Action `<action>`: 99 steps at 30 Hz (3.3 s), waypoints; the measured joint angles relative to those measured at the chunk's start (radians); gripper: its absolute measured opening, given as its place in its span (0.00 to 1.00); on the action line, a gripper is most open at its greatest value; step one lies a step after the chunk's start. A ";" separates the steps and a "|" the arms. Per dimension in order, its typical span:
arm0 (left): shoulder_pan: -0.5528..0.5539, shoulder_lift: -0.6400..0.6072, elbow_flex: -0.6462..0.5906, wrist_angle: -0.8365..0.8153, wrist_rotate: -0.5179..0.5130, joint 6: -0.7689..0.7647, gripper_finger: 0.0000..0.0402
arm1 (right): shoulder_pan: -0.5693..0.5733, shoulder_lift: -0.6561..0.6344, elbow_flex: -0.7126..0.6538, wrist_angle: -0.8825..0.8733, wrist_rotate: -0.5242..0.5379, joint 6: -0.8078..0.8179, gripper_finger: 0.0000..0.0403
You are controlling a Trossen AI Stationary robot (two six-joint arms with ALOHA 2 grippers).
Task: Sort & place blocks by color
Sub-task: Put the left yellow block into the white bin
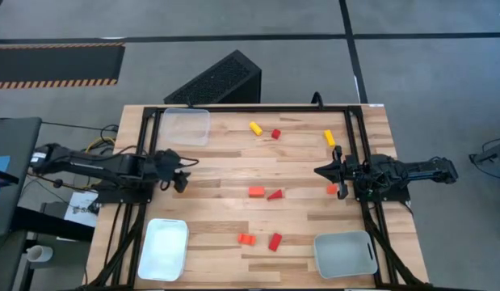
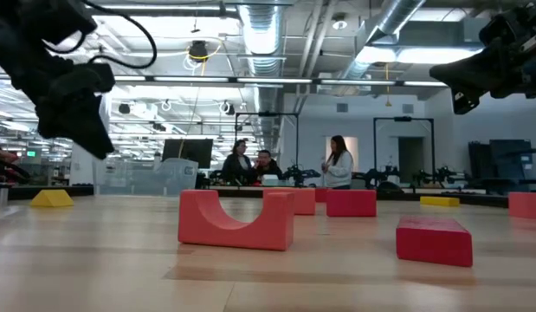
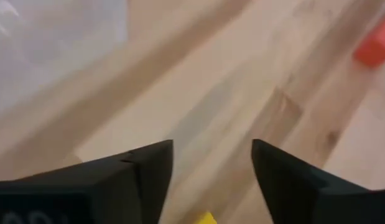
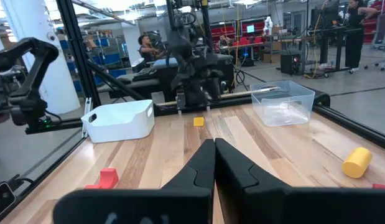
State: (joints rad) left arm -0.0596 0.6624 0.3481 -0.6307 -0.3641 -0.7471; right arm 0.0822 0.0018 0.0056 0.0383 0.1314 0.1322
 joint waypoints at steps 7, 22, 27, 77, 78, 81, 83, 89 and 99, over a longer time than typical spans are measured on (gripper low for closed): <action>0.001 0.147 0.000 -0.020 0.106 -0.059 0.62 | 0.000 0.000 0.000 0.000 0.000 0.000 0.07; -0.002 0.238 0.120 -0.182 0.141 -0.031 0.62 | 0.000 0.000 0.000 0.000 0.000 0.000 0.07; -0.008 0.239 0.159 -0.271 0.150 -0.006 0.62 | 0.000 0.000 0.000 0.000 0.000 0.000 0.07; -0.095 0.596 0.154 -0.077 0.183 0.070 0.62 | 0.000 0.000 0.000 0.000 0.000 0.000 0.07; -0.095 0.596 0.154 -0.058 0.188 0.070 0.61 | 0.000 0.000 0.000 0.000 0.000 0.000 0.07; -0.095 0.598 0.154 0.004 0.206 0.080 0.57 | 0.000 0.000 0.000 0.000 0.000 0.000 0.07; -0.096 0.599 0.154 0.061 0.231 0.090 0.53 | 0.000 0.000 0.000 0.000 0.000 0.000 0.07; -0.097 0.599 0.154 0.171 0.265 0.138 0.39 | 0.000 0.000 0.000 0.000 0.000 0.000 0.07; -0.096 0.598 0.154 0.156 0.247 0.151 0.14 | 0.000 0.000 0.000 0.000 0.000 0.000 0.07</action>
State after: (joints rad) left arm -0.1551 1.2602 0.5022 -0.4743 -0.1169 -0.5956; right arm 0.0822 0.0019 0.0055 0.0380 0.1314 0.1322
